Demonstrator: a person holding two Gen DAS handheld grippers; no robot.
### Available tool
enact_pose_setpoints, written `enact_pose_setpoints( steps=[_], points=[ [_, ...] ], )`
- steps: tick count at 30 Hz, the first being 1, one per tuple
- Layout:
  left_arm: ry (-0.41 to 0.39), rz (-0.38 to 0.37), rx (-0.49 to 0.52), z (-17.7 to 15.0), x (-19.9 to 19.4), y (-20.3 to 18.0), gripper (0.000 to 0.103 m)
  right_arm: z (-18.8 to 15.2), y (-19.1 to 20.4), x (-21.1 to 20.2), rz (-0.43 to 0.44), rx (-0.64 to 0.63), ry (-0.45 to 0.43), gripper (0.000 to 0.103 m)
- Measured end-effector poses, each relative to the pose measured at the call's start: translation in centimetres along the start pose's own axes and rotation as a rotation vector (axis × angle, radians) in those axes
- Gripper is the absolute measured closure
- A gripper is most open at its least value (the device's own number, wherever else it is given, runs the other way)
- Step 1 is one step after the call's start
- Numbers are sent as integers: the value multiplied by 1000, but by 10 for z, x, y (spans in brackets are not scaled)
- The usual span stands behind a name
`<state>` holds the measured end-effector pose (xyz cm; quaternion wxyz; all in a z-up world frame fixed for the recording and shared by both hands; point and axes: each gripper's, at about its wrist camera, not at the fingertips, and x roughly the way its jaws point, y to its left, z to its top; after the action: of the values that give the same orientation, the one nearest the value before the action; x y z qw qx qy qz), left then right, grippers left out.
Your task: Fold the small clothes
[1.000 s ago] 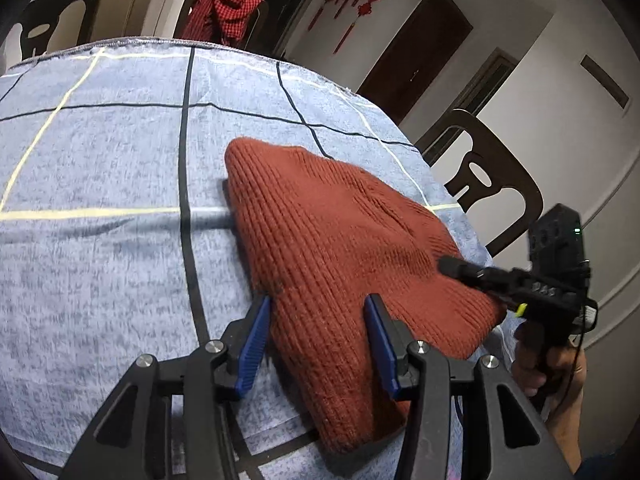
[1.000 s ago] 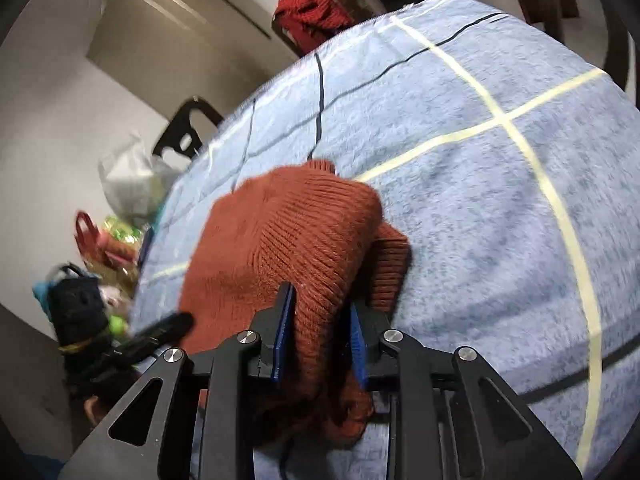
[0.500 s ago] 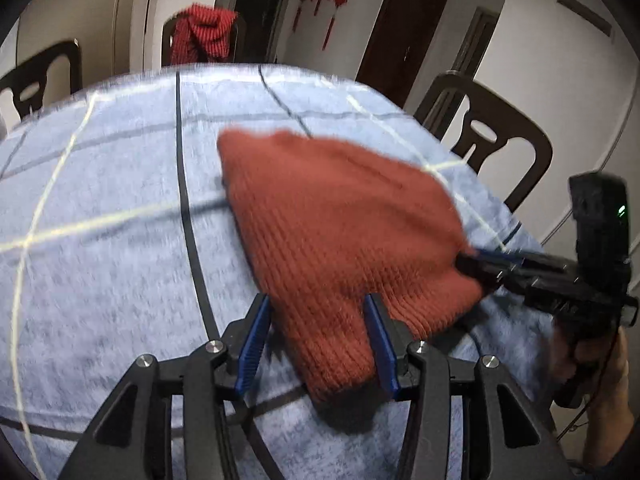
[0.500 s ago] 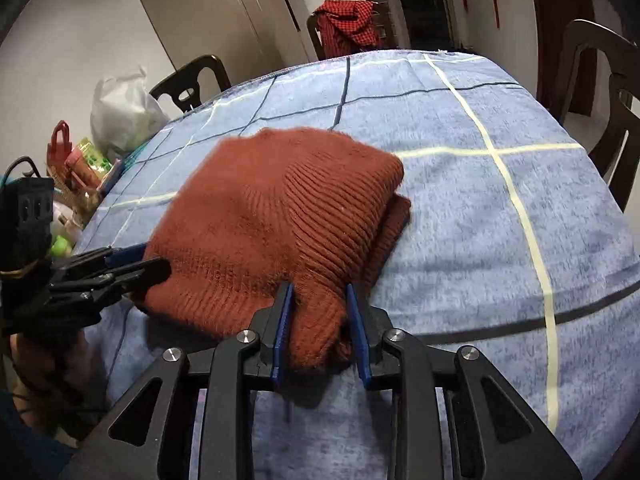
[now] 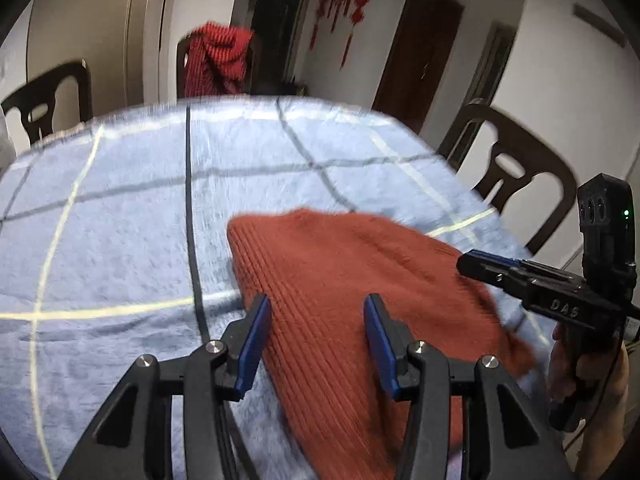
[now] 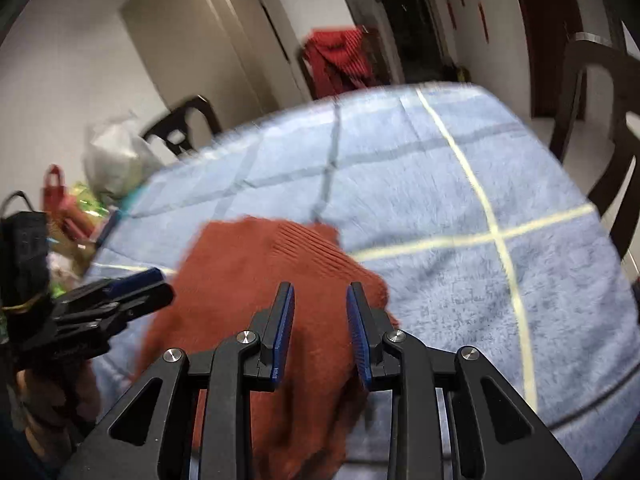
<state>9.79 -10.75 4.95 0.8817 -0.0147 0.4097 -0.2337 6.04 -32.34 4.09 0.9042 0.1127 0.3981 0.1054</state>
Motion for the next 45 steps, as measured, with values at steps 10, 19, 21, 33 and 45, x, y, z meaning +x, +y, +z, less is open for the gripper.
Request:
enact_pose_setpoints(
  steps=[10, 19, 21, 33, 45],
  points=[
    [4, 81, 31, -11, -5, -7, 53, -15, 18, -28, -3, -84, -24, 75],
    [-21, 104, 37, -25, -21, -12, 53, -46, 40, -40, -46, -167, -6, 75],
    [-22, 106, 37, -29, -22, -13, 53, -53, 39, -38, -59, -163, 5, 75],
    [-32, 102, 19, -42, -16, -13, 50, -62, 39, -30, -98, -176, -4, 75],
    [-41, 109, 2, -46, -12, -11, 42, -64, 38, -28, -84, -155, 0, 72]
  ],
)
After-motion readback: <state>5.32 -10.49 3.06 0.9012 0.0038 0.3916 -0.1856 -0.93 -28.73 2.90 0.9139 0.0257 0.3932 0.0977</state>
